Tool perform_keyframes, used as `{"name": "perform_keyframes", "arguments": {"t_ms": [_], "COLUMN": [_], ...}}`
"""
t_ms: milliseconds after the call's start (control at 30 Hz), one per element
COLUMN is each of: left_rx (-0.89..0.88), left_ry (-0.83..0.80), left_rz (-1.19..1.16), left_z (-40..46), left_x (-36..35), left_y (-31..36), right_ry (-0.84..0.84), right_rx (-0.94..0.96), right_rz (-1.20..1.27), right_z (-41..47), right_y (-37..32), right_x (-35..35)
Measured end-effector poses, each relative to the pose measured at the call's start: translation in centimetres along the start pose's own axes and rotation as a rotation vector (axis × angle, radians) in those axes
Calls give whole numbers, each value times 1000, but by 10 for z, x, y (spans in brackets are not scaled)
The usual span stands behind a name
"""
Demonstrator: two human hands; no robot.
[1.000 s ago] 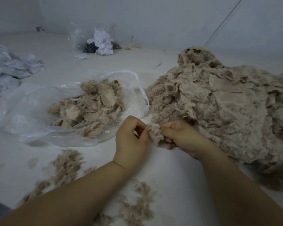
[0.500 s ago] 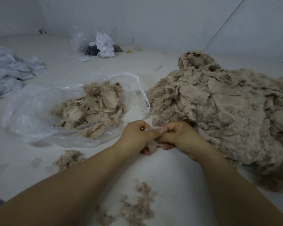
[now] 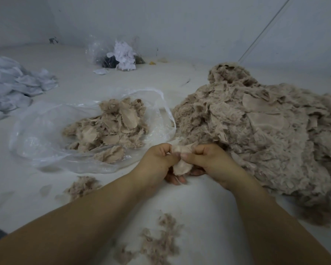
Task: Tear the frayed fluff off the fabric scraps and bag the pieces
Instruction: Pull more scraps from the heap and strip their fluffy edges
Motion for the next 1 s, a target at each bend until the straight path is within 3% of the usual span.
{"name": "perform_keyframes", "arguments": {"t_ms": [100,167,267,333,467,533,600,700,733,767,900,1000], "left_rx": [50,86,42,-23,30,47,132,401,451,463,335,258], "left_ry": [31,0,-25,49,296,286,77,-483,-600,-619,-214,-46], "left_rz": [22,-10,123,138,-254,-135,101,335,426,473,269,143], "left_z": [2,4,11,17,24,21,13,-21,-33,-36,-8,1], "left_x": [3,3,0,-1,23,28,17,-11,-16,-17,-10,-6], "left_y": [-3,0,9,13,1,2,-1,-22,-26,-26,-10,-8], "right_ry": [58,22,-43,-33,8,42,56,107,120,120,77,85], "right_rx": [-19,-27,-28,-28,-42,-52,-52,-50,-54,-56,-36,-34], "right_rz": [48,1,-86,-82,-50,36,65,94,114,126,60,50], "right_z": [1,1,-1,-1,-1,-1,0,0,0,0,-1,-2], "right_y": [3,4,5,6,4,3,2,1,1,1,-1,-1], "right_x": [8,6,-1,0,7,9,8,10,11,11,8,9]}}
Point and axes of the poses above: each hand's wrist, its own z-axis towards the middle knuckle, its own x-axis out of the back of the hand, y = z × x, the point moved 9 cm from there along z, towards the middle knuckle, and after that the axes turned 8 degrees about x, right-handed, at the moved point
